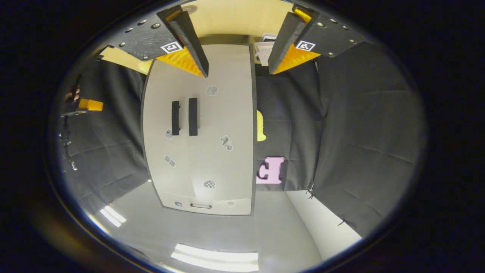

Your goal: Grasp the bottle in the cabinet with the left hand and place it on the coaster, then close the right door with the right hand and the left door with the left hand.

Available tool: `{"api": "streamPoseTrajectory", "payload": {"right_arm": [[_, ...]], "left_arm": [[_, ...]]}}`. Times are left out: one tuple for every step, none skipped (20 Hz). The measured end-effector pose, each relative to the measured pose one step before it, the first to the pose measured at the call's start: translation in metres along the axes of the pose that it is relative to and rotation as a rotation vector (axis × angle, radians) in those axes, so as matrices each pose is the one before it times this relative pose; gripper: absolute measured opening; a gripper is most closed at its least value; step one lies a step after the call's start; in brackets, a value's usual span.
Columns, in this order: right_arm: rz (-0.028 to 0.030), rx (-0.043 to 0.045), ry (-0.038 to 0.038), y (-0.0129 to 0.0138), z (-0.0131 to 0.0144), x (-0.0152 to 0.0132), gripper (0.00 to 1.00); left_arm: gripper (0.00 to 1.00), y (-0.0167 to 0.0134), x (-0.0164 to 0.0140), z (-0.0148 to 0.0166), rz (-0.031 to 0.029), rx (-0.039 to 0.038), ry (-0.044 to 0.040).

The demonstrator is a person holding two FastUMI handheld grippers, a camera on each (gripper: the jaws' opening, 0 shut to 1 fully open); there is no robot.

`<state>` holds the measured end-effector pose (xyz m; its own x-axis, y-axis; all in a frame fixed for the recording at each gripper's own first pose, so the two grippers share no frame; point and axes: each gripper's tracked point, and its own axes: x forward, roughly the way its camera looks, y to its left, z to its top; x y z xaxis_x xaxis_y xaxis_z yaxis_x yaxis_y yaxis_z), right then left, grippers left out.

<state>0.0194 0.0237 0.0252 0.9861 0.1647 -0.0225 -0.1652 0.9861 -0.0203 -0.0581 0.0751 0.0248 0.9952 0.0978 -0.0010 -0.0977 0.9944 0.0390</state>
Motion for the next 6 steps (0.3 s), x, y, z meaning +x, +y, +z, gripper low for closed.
{"api": "streamPoseTrajectory", "payload": {"right_arm": [[0.00667,0.00010,0.00695,0.00126,-0.00190,0.00034,0.98],[0.00128,-0.00247,-0.00333,-0.00001,0.00106,-0.00023,0.98],[0.00026,-0.00187,-0.00785,-0.00076,0.00271,-0.00080,0.98],[-0.00146,0.00087,0.00095,-0.00067,-0.00011,0.00012,0.98],[0.00476,0.00400,0.00858,0.00189,-0.00214,-0.00041,0.98],[0.00724,0.00333,0.00121,0.00197,-0.00018,-0.00017,0.98]], "left_arm": [[0.92,0.00111,-0.00150,-0.00148,0.00840,-0.00726,-0.00111],[0.98,-0.00157,-0.00001,-0.00089,-0.00383,-0.00771,-0.00400],[0.92,-0.00322,-0.00025,-0.00250,-0.00831,-0.00730,0.00189],[0.92,-0.00260,-0.00058,-0.00350,-0.00535,-0.00241,0.01837],[0.92,0.00208,-0.00220,-0.00246,0.00689,0.00961,0.00806],[0.98,0.00193,-0.00156,0.00389,0.00609,0.01343,-0.01227]]}}
